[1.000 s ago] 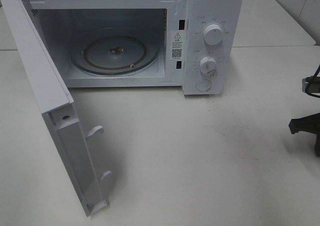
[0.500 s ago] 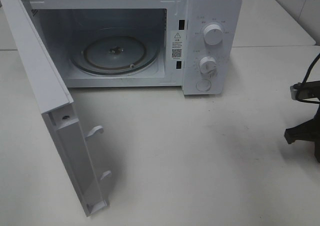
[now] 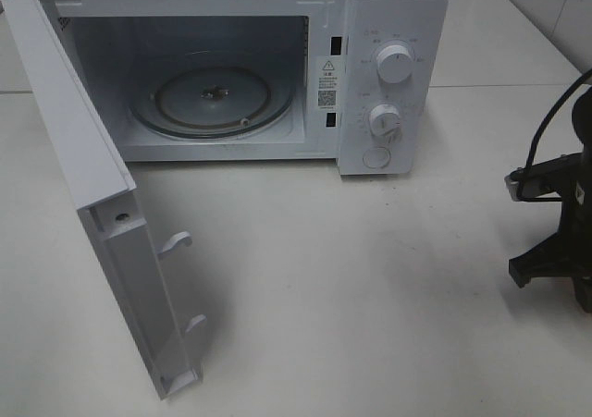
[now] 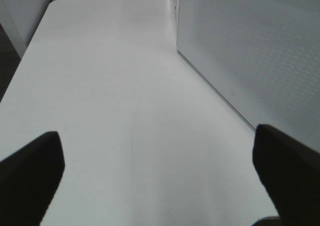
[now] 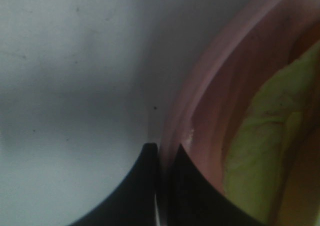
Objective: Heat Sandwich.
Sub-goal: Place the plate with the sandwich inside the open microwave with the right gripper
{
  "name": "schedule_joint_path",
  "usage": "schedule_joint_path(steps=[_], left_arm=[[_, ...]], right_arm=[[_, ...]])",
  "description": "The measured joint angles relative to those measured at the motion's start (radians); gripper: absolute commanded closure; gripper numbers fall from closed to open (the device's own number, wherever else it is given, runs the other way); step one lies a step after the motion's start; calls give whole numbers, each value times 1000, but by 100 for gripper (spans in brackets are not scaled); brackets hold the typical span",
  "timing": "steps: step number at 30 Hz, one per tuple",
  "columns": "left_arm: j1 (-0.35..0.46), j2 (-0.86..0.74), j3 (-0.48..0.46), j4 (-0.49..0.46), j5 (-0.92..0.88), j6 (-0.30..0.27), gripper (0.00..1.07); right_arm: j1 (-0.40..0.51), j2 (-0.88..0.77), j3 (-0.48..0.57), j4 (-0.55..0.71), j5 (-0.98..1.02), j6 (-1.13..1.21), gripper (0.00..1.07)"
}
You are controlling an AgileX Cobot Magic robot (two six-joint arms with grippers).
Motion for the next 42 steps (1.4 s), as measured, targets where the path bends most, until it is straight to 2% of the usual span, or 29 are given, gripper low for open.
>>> schedule_joint_path(steps=[6,22,27,36,42], left_arm=[[0,0,0,0,0,0,9],[0,0,0,0,0,0,9],[0,0,0,0,0,0,9],[0,0,0,0,0,0,9],[0,0,0,0,0,0,9]], right_arm=[[55,-23,4,0,39,8,107],[86,-195,4,18,167,7,107],[146,-219,4,21,192,6,107],[329,-223,5,30,223,-2,107],[397,-223,5,30,238,-4,107]])
